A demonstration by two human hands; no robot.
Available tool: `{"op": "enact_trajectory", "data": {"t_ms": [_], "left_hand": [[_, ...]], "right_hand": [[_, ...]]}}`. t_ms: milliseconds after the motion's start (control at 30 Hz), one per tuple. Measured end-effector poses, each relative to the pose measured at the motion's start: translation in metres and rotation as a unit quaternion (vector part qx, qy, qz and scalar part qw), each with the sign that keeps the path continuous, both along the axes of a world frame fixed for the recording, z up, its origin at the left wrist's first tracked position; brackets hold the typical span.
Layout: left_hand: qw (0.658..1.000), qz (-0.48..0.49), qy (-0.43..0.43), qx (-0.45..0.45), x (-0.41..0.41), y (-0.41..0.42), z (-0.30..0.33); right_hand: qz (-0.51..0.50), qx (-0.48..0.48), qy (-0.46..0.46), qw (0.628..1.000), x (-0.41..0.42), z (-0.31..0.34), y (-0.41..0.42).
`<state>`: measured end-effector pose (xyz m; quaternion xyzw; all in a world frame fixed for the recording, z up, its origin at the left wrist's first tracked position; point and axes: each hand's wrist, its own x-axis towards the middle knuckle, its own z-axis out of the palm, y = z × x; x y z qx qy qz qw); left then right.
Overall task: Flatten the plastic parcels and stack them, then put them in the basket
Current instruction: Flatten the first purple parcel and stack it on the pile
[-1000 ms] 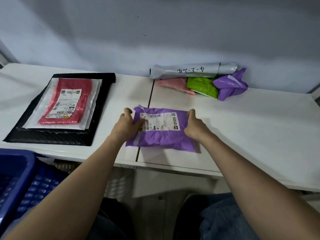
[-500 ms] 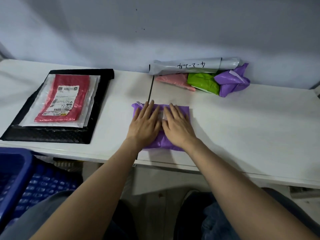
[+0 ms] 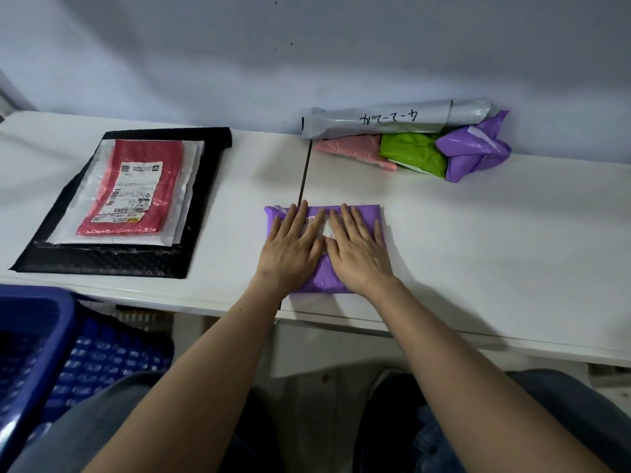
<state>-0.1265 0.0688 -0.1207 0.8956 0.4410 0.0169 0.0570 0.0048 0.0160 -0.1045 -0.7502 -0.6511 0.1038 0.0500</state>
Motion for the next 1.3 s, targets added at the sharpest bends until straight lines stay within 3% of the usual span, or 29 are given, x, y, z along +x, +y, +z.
{"op": "enact_trajectory", "data": {"t_ms": [1300], "left_hand": [[0.999, 0.027, -0.034, -0.029, 0.004, -0.003, -0.013]], "right_hand": [[0.000, -0.012, -0.071, 0.997, -0.006, -0.005, 0.000]]}}
